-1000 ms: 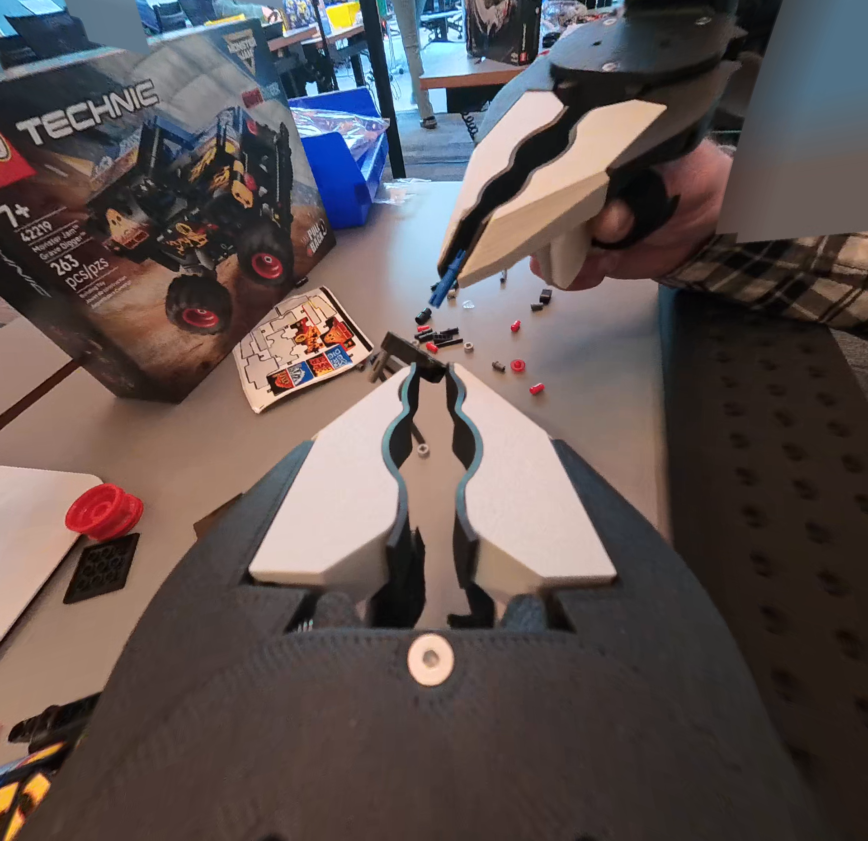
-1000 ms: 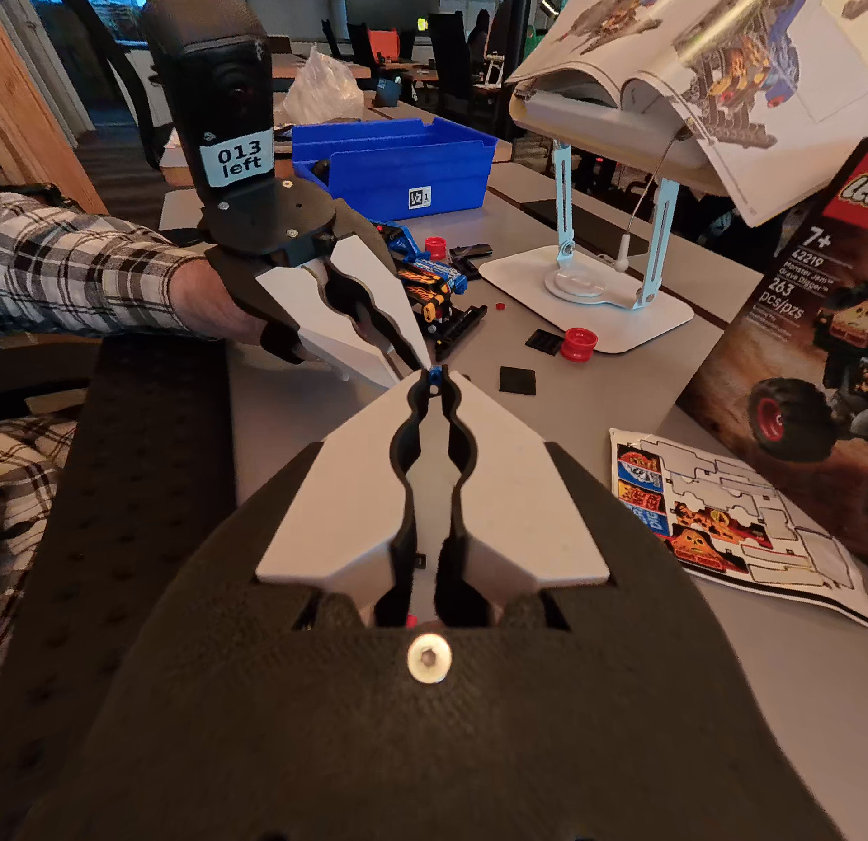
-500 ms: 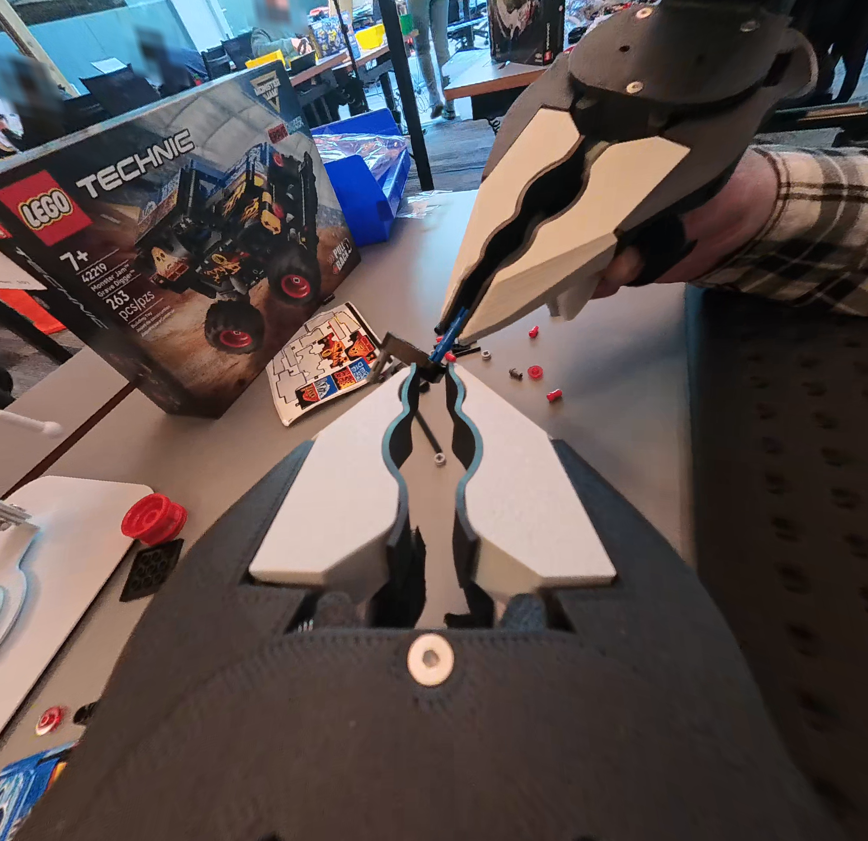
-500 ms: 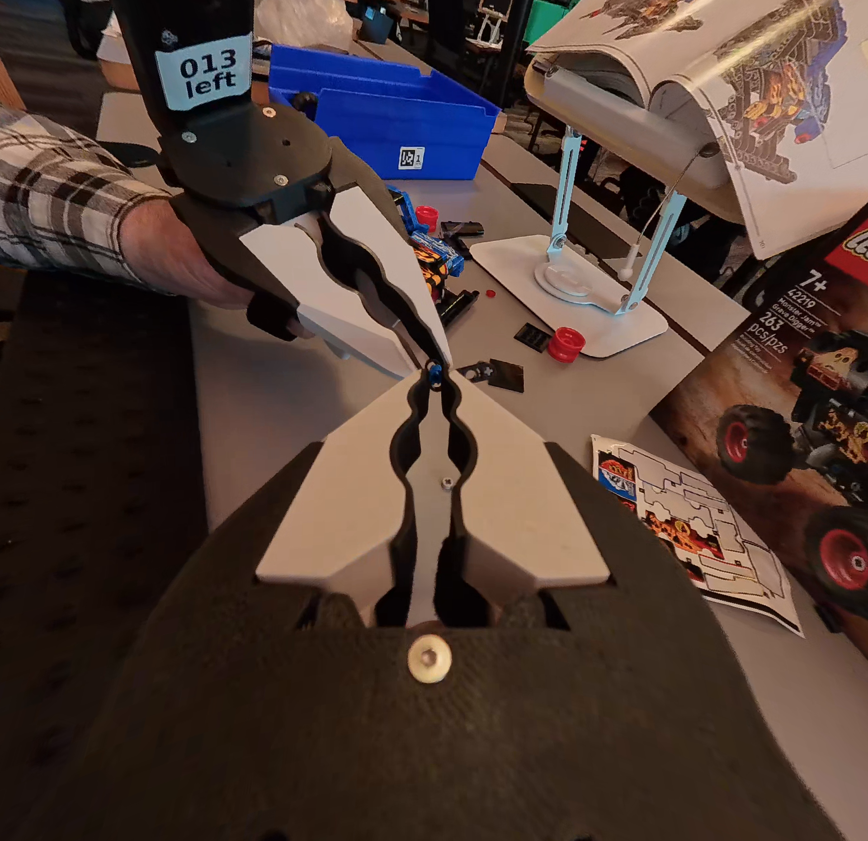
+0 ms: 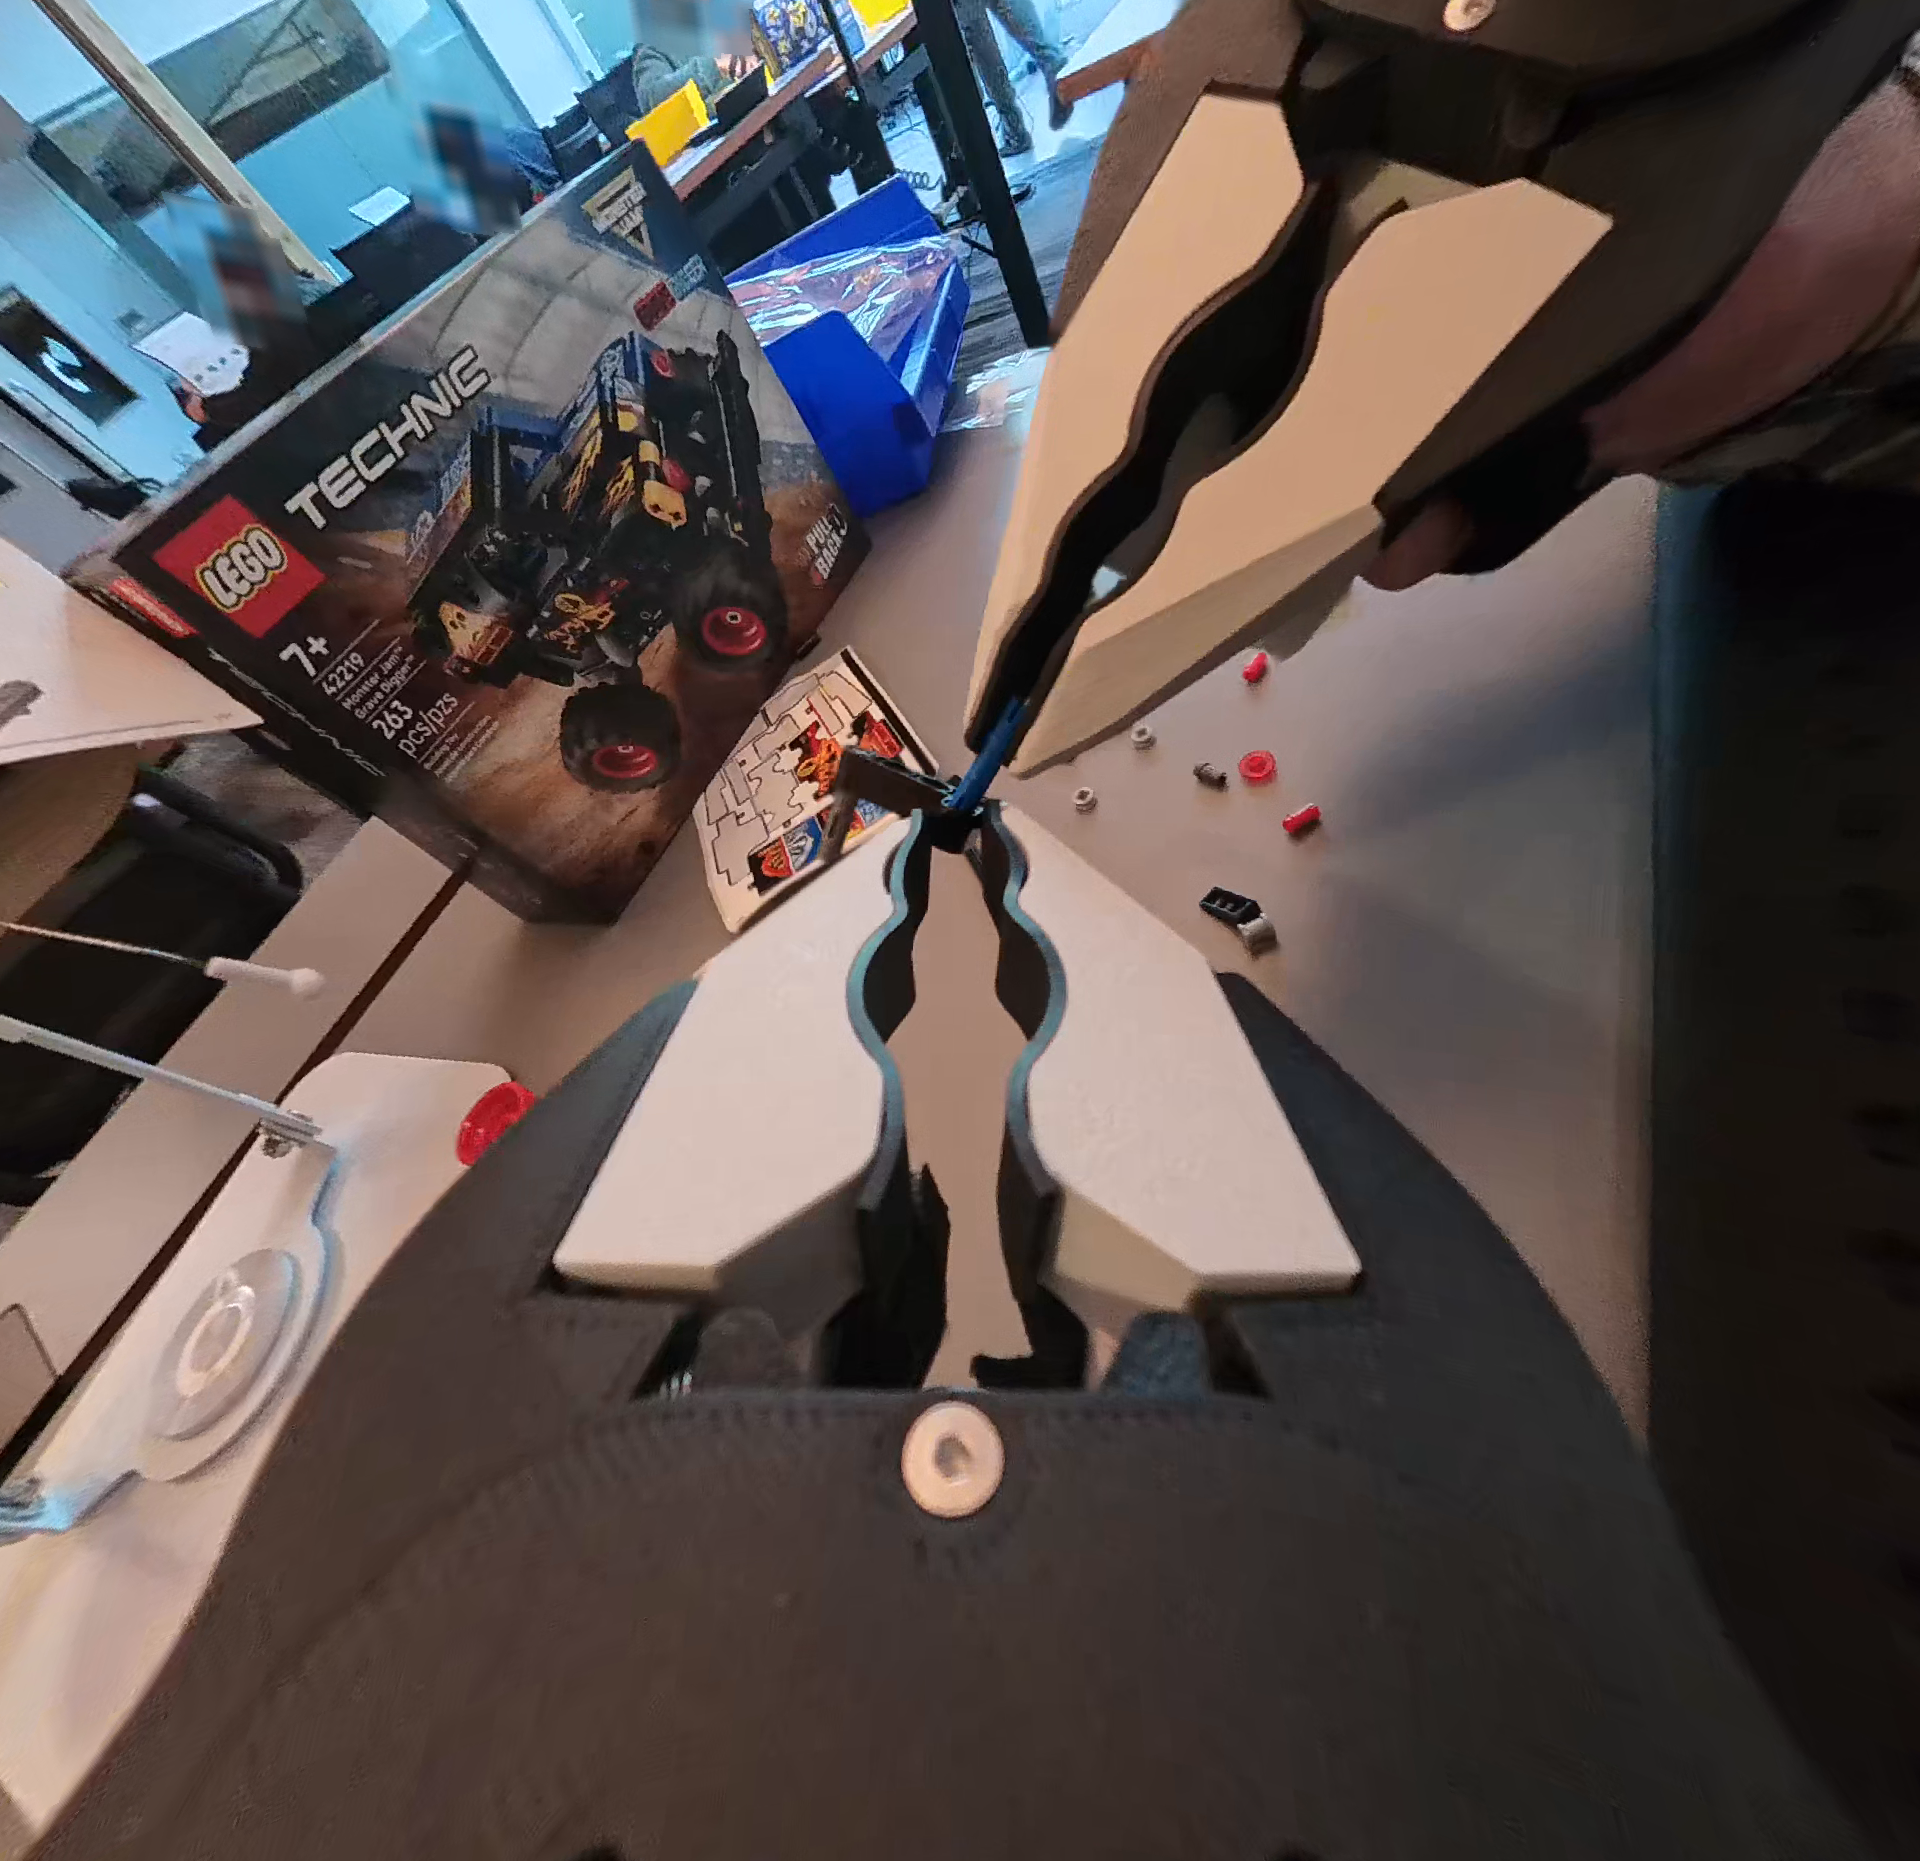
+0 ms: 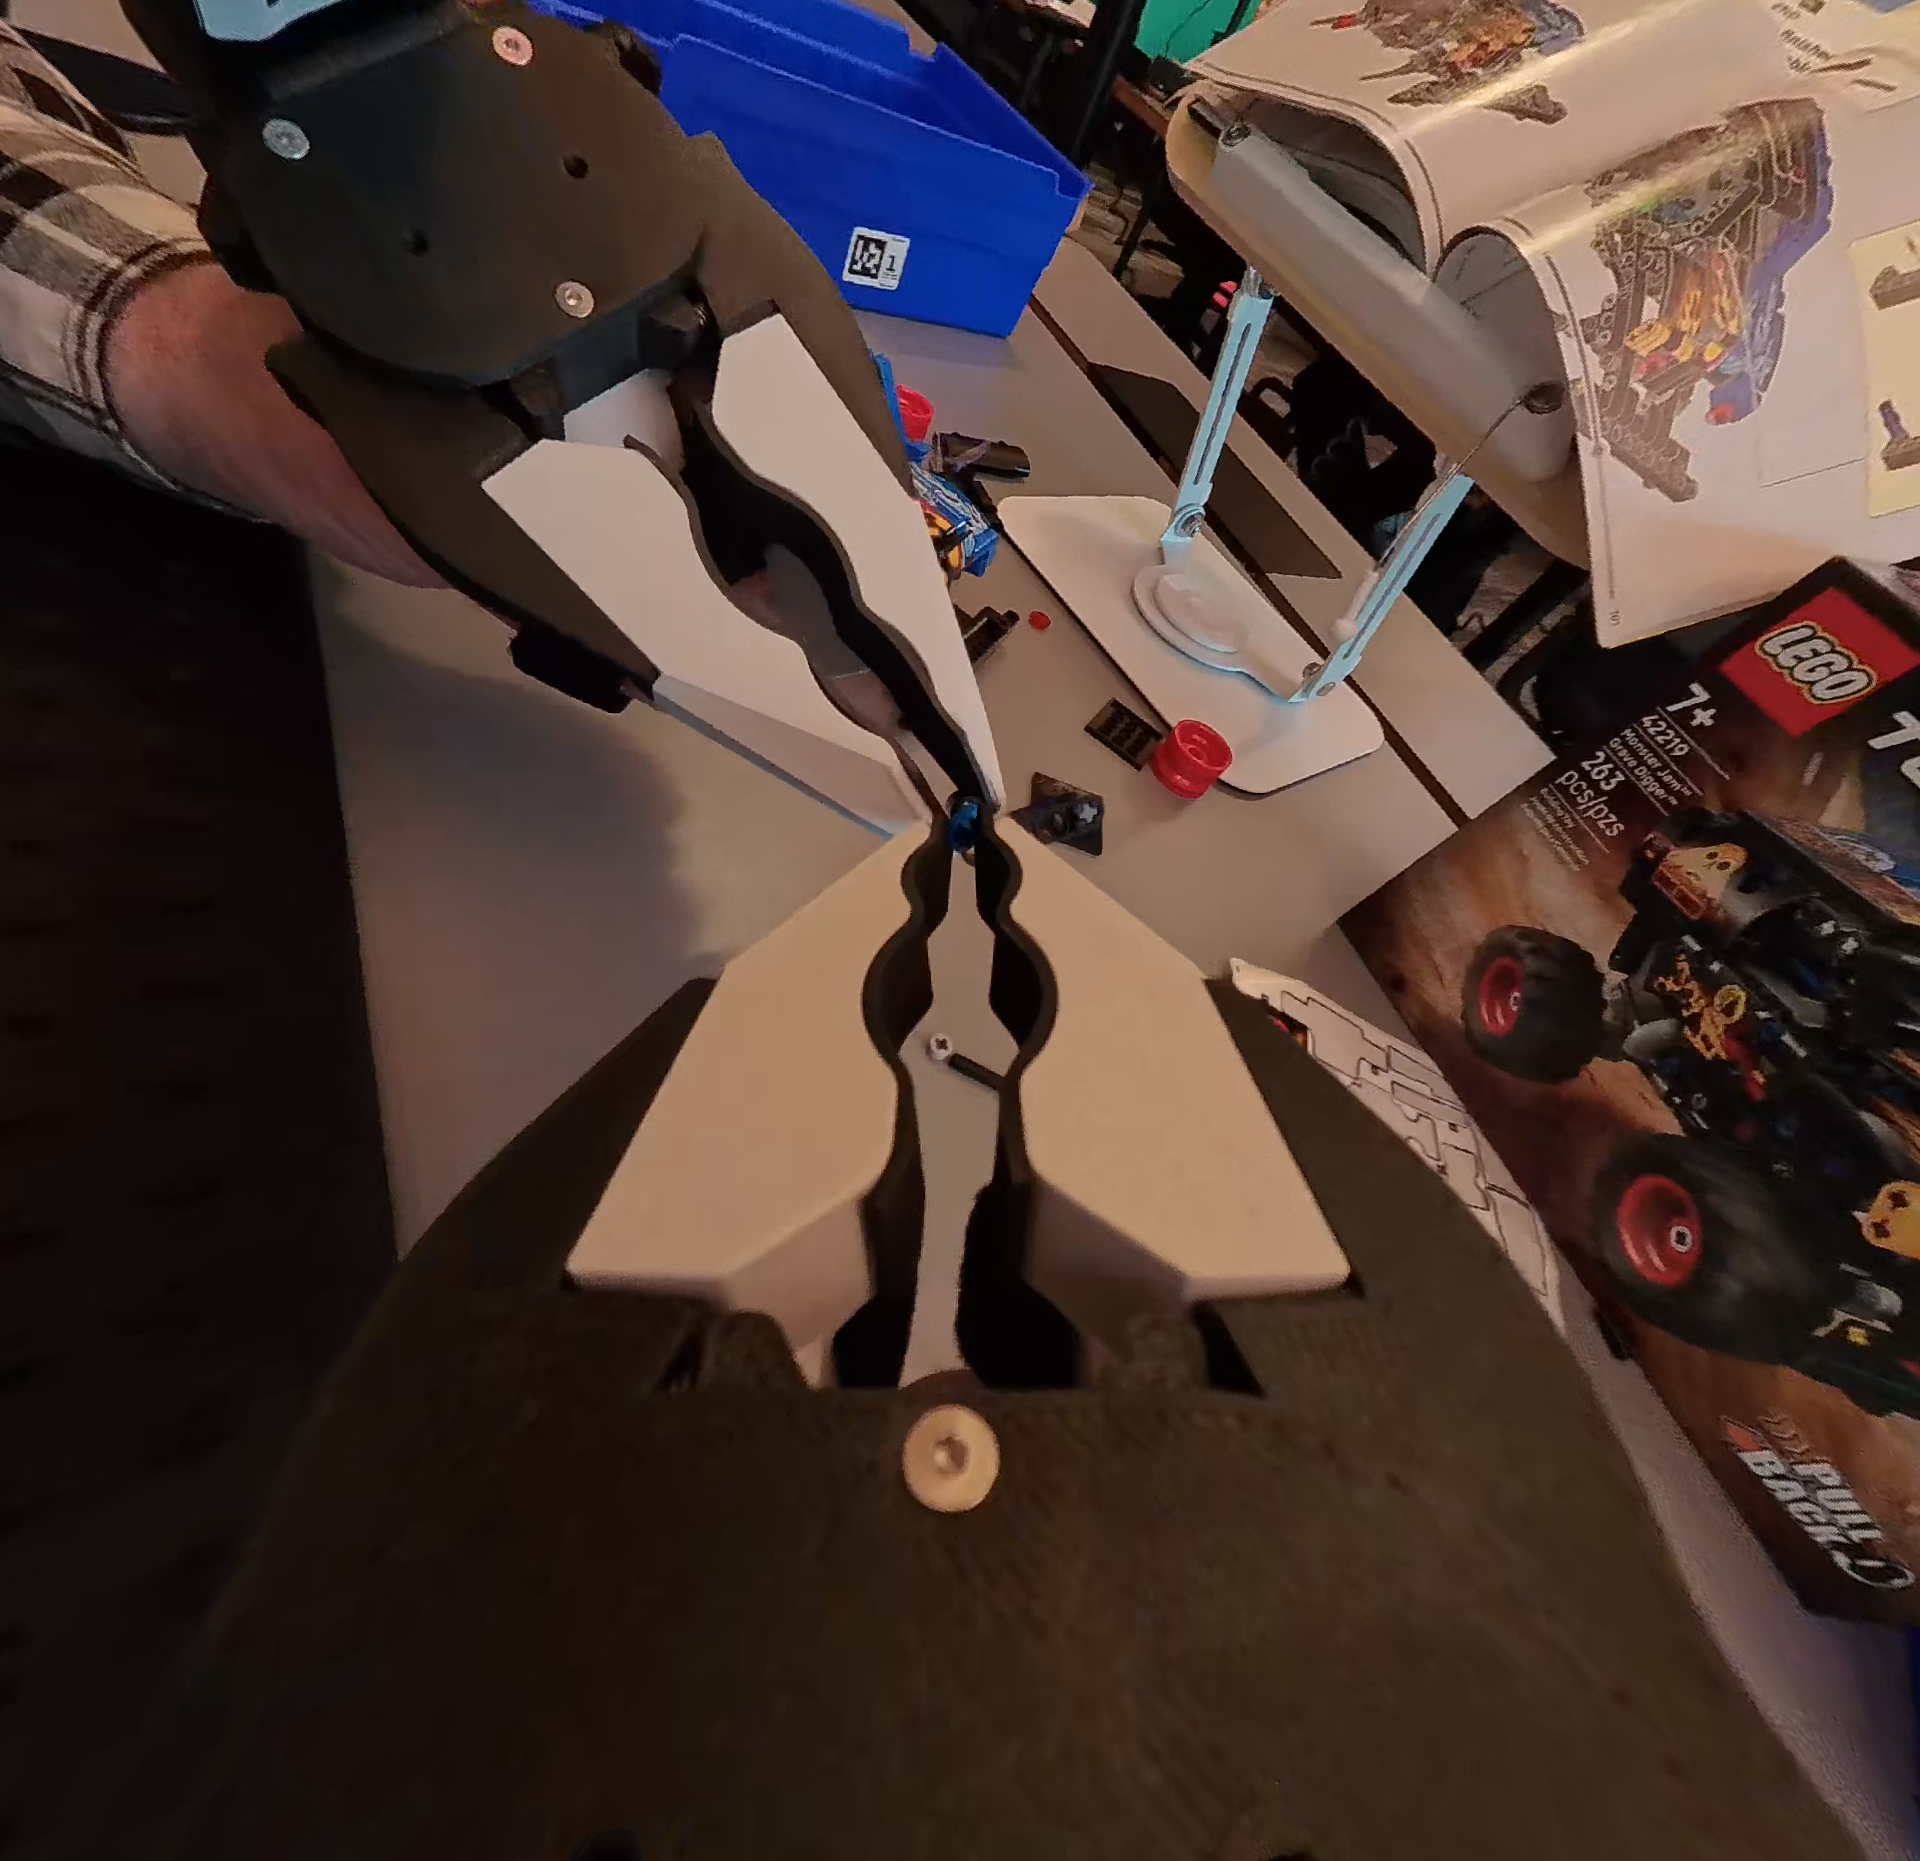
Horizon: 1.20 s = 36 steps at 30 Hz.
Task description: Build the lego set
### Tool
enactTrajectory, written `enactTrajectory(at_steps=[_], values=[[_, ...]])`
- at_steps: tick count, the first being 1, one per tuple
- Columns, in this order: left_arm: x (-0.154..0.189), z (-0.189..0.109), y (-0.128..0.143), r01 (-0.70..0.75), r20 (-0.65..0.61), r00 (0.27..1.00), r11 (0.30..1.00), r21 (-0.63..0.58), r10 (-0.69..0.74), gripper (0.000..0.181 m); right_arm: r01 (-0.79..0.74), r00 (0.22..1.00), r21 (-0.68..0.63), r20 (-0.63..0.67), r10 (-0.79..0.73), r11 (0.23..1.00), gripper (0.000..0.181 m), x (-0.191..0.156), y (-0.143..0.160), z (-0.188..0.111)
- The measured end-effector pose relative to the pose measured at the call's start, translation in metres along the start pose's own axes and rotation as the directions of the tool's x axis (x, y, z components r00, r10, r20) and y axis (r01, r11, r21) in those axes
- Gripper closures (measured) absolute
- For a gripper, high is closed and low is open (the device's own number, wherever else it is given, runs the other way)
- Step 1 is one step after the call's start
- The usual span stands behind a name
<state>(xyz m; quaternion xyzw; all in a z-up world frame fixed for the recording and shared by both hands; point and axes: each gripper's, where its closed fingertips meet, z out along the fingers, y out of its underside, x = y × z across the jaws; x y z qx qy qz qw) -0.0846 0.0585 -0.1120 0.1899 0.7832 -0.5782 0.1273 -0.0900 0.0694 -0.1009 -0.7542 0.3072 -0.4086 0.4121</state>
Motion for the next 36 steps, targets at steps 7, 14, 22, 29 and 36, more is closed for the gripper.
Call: enactTrajectory(at_steps=[7,14,22,29,36], values=[[0.002,-0.001,0.0,-0.09,0.027,0.995,0.996,-0.019,0.091,0.175,-0.03,0.998,0.004,0.049,0.029,1.0,0.178,-0.002,0.001,-0.002],[0.006,0.0,0.003,-0.211,0.055,0.975,0.975,-0.066,0.215,0.176,-0.016,0.997,-0.03,0.076,0.019,0.999,0.179,-0.005,0.005,-0.002],[0.012,0.003,0.007,-0.34,0.061,0.935,0.933,-0.117,0.348,0.176,-0.032,0.991,-0.071,0.13,0.041,0.997,0.179,-0.009,0.013,0.0],[0.007,0.004,0.006,-0.338,0.08,0.934,0.933,-0.125,0.349,0.175,-0.087,0.987,-0.064,0.128,0.094,0.994,0.176,-0.005,0.014,0.001],[0.005,-0.002,-0.004,-0.357,0.109,0.925,0.931,-0.077,0.364,0.175,-0.385,0.892,0.012,0.263,0.368,0.923,0.148,0.001,0.007,-0.004]])
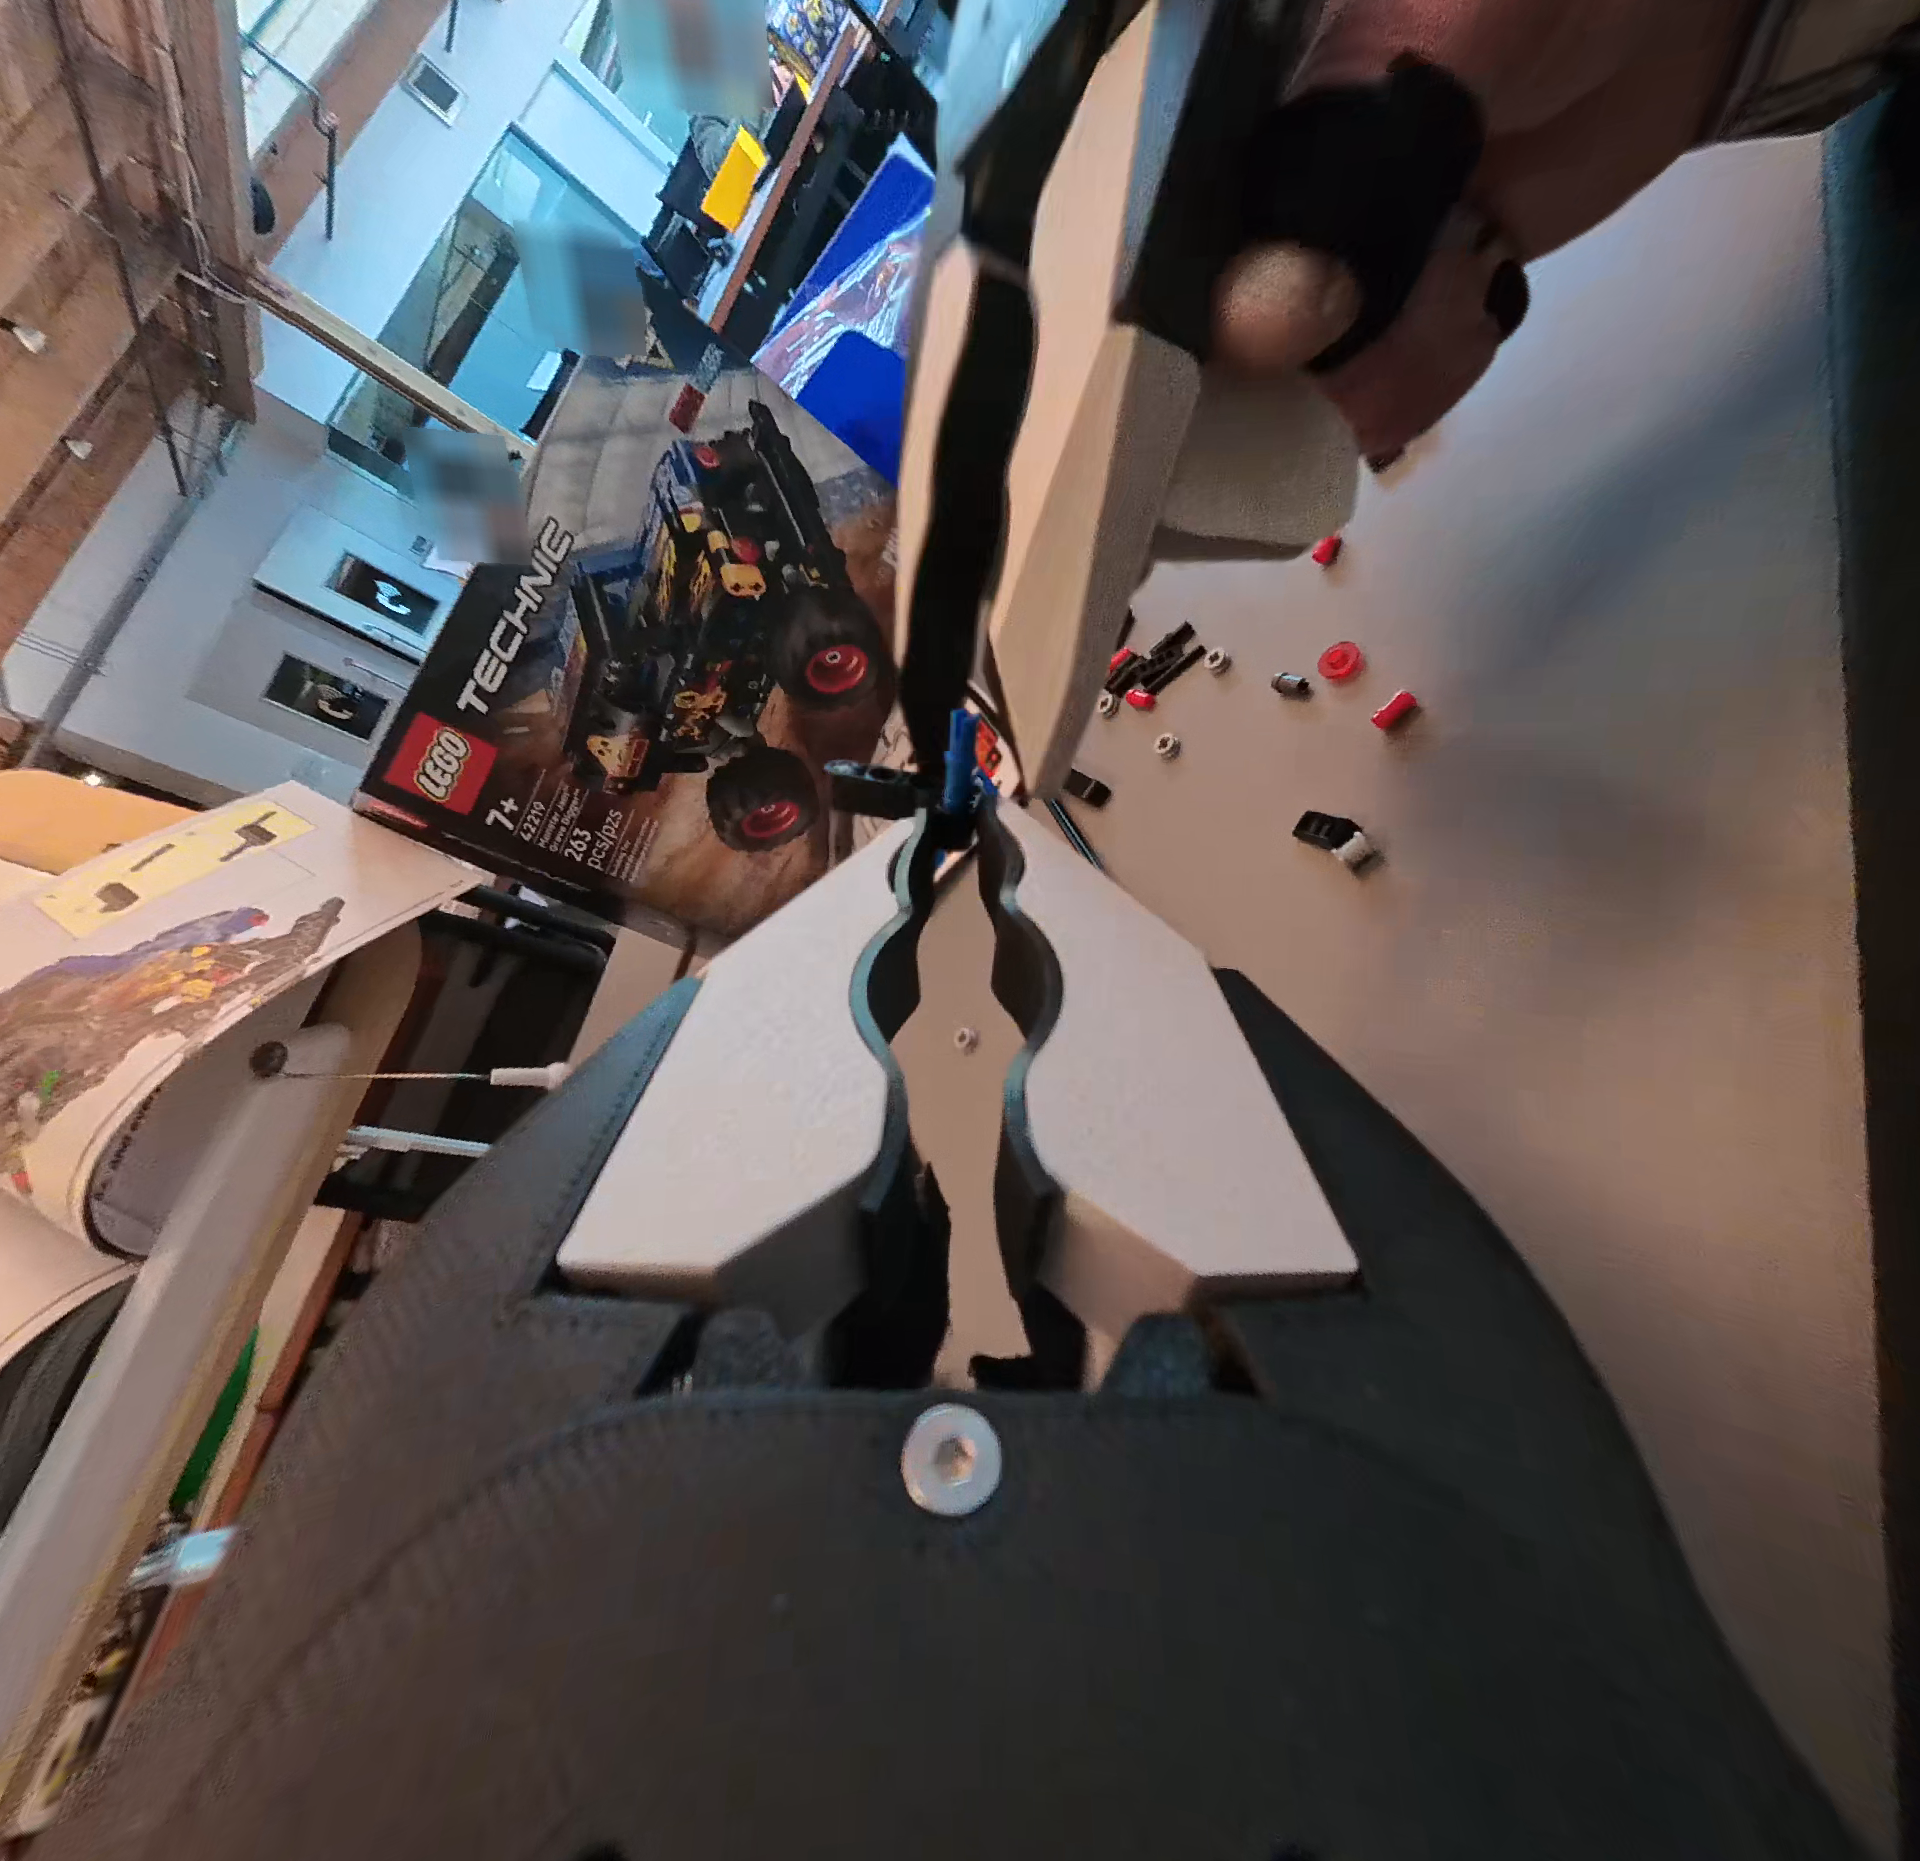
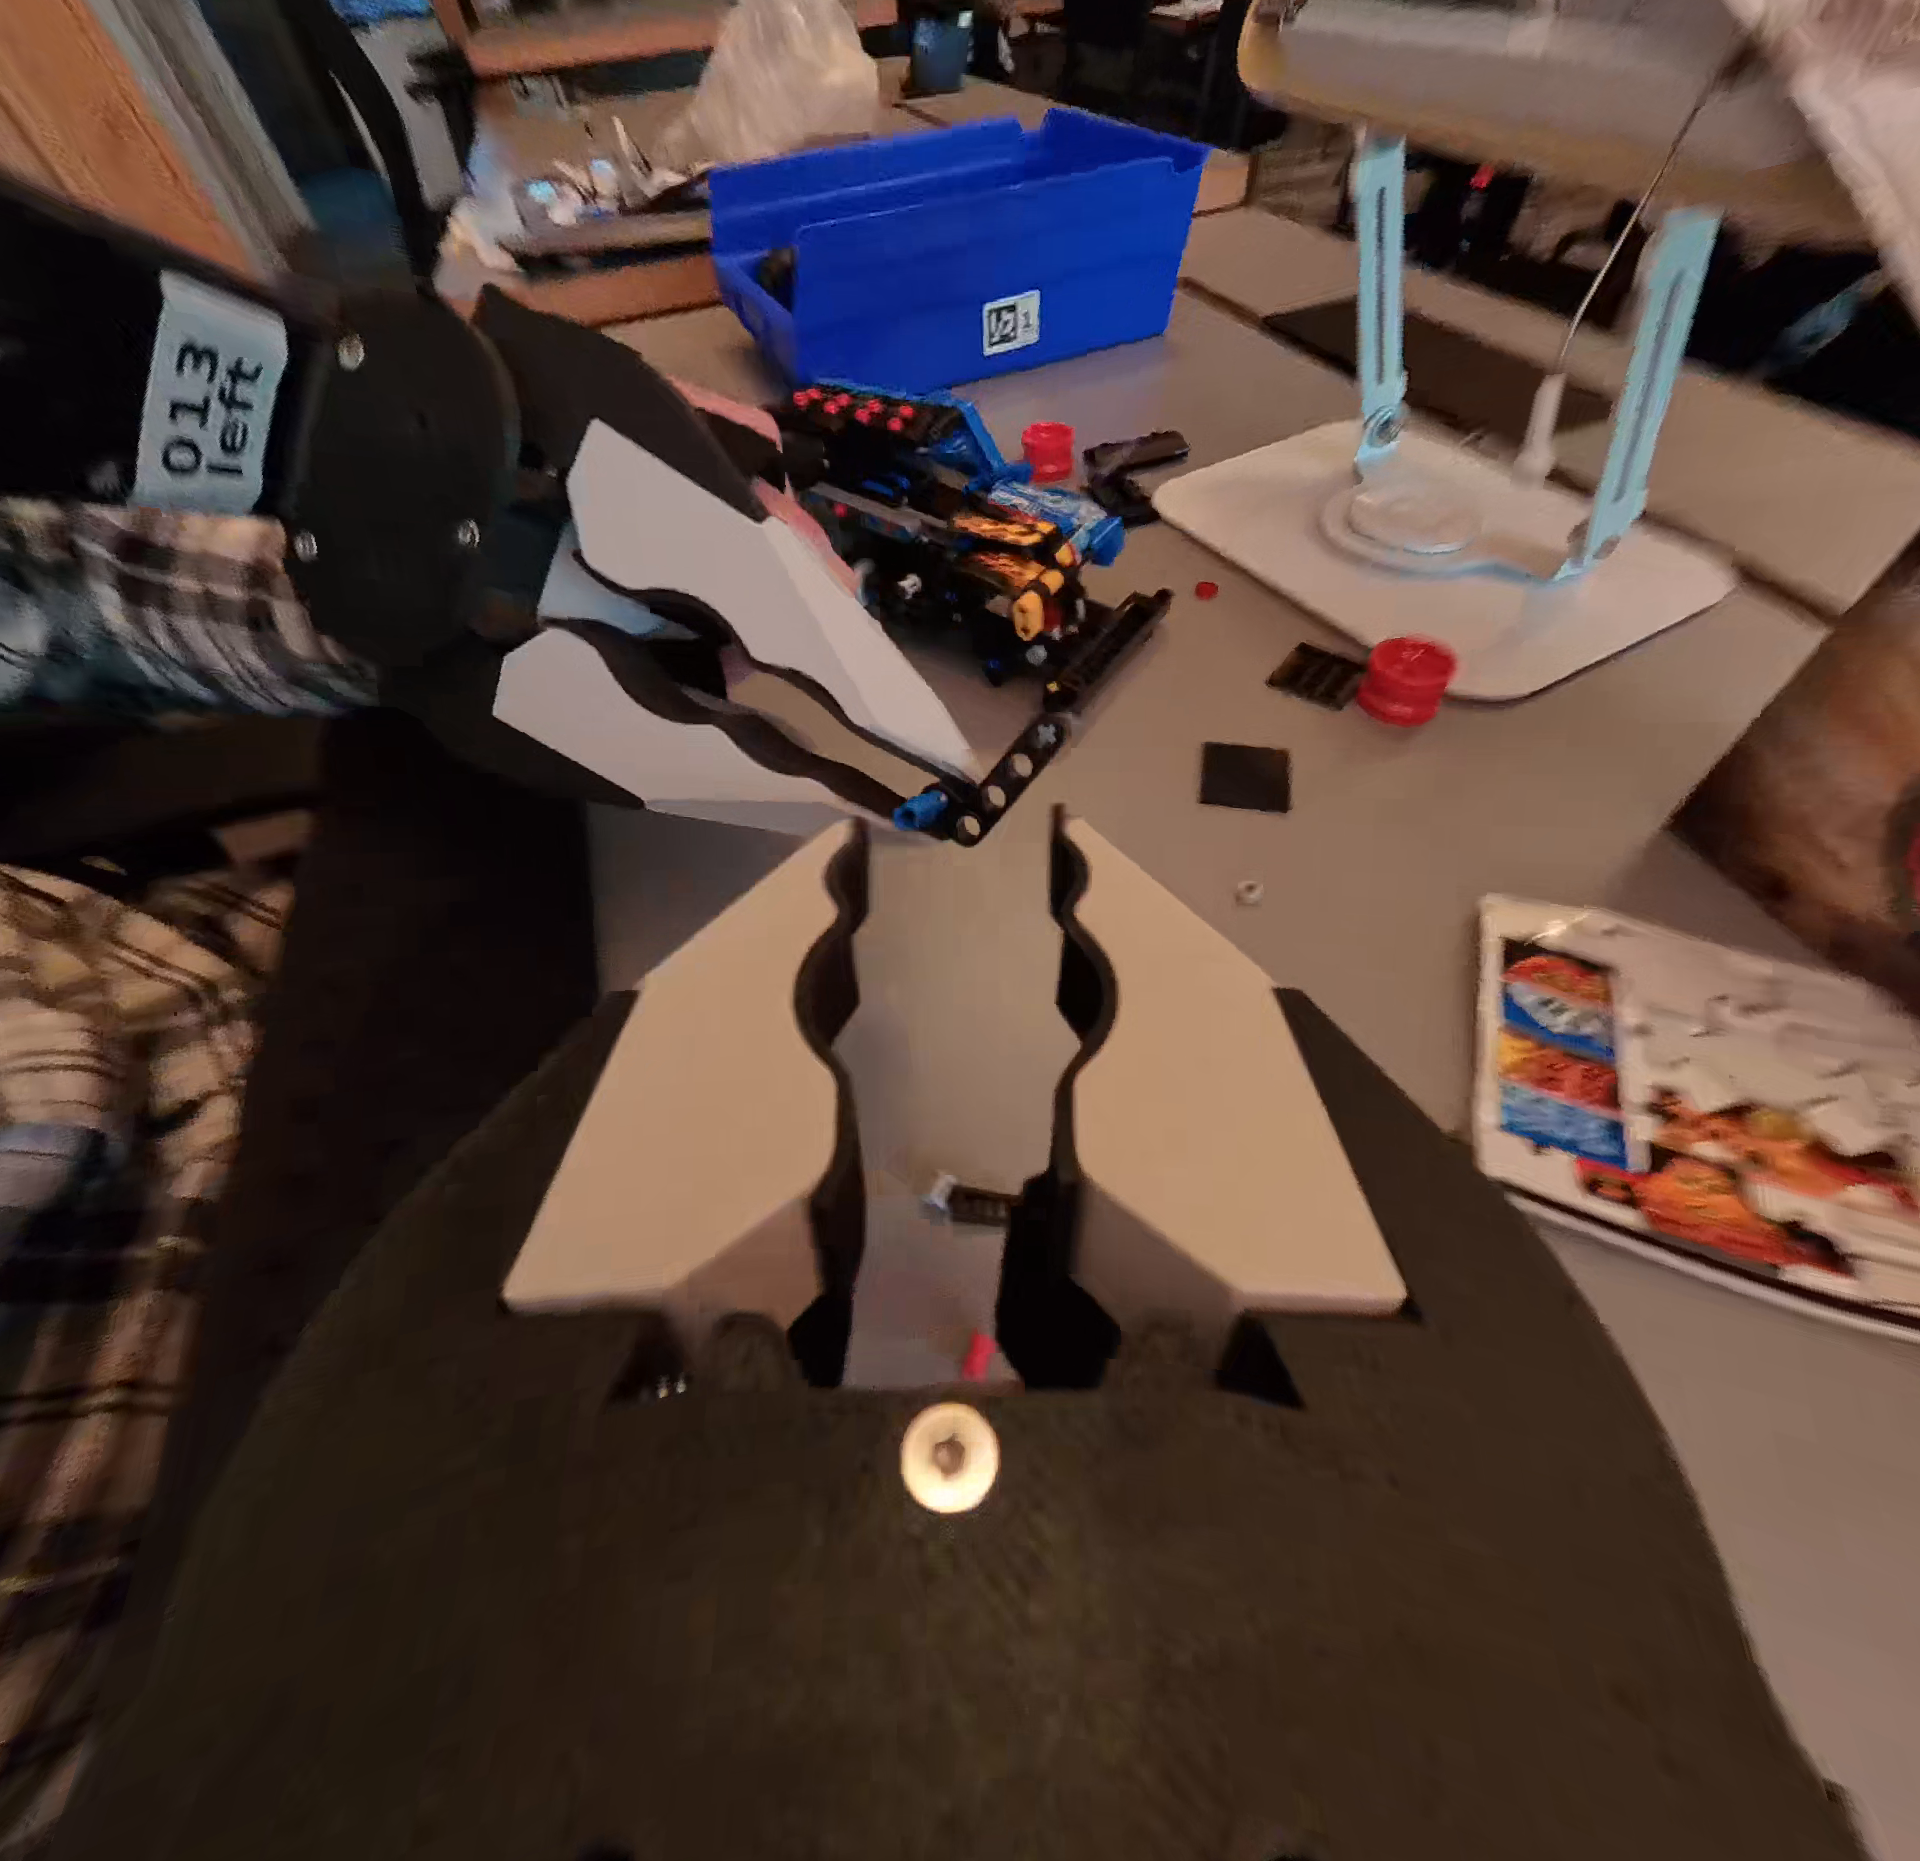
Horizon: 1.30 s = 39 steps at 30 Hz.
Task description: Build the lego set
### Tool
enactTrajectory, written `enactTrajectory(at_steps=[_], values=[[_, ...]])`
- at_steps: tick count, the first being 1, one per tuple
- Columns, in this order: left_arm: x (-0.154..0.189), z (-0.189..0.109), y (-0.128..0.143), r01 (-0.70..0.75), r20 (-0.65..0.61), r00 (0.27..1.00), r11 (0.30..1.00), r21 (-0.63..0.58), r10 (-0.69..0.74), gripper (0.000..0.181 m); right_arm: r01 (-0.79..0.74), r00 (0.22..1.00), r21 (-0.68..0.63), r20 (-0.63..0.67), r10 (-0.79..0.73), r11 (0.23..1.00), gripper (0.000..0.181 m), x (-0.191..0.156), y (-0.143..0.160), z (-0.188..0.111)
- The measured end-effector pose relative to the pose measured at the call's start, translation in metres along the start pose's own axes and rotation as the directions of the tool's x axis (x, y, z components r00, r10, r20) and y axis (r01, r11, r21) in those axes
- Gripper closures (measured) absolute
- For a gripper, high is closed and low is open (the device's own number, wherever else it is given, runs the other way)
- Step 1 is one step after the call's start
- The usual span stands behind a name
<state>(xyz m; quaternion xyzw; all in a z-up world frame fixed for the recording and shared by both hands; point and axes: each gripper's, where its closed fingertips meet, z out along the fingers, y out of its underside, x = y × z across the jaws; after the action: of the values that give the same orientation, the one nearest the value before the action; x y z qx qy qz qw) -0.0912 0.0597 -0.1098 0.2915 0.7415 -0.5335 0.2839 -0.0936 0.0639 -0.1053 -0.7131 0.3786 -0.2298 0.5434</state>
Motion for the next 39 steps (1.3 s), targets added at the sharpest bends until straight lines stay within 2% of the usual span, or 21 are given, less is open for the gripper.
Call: enactTrajectory(at_steps=[1,5,7,10,13,20,26,30,36,39], values=[[0.0,-0.001,-0.002,-0.009,0.004,1.0,1.0,0.011,0.008,0.175,-0.062,0.997,-0.014,0.038,0.062,0.998,0.144,0.0,0.004,0.002],[0.0,-0.005,-0.011,-0.021,0.013,1.0,0.998,0.057,0.021,0.175,-0.235,0.952,0.018,0.205,0.226,0.972,0.148,-0.011,0.001,0.002],[0.0,-0.006,-0.014,-0.035,0.018,0.999,0.997,0.072,0.033,0.175,-0.282,0.916,0.029,0.306,0.26,0.959,0.145,-0.021,-0.004,-0.001],[-0.001,-0.01,-0.021,-0.04,0.024,0.999,0.994,0.104,0.038,0.175,-0.329,0.876,0.054,0.391,0.283,0.943,0.143,-0.027,-0.011,-0.008],[0.0,-0.012,-0.024,-0.061,0.032,0.998,0.992,0.114,0.058,0.175,-0.331,0.874,0.061,0.396,0.281,0.942,0.153,-0.027,-0.011,-0.008],[0.003,-0.017,-0.029,-0.133,0.052,0.991,0.983,0.128,0.127,0.177,-0.308,0.865,0.056,0.433,0.255,0.95,0.157,-0.034,-0.013,-0.01],[0.004,-0.017,-0.029,-0.177,0.071,0.983,0.977,0.116,0.169,0.177,-0.257,0.889,0.046,0.402,0.217,0.965,0.157,-0.036,-0.011,-0.009],[0.001,-0.021,-0.037,-0.157,0.066,0.987,0.974,0.163,0.148,0.176,-0.331,0.831,0.063,0.492,0.259,0.942,0.156,-0.04,-0.016,-0.016],[0.002,-0.024,-0.041,-0.187,0.063,0.982,0.965,0.183,0.178,0.177,-0.361,0.785,0.053,0.556,0.273,0.931,0.154,-0.047,-0.018,-0.019],[0.002,-0.025,-0.041,-0.185,0.059,0.982,0.964,0.189,0.177,0.176,-0.373,0.761,0.048,0.587,0.276,0.927,0.146,-0.051,-0.02,-0.022]])
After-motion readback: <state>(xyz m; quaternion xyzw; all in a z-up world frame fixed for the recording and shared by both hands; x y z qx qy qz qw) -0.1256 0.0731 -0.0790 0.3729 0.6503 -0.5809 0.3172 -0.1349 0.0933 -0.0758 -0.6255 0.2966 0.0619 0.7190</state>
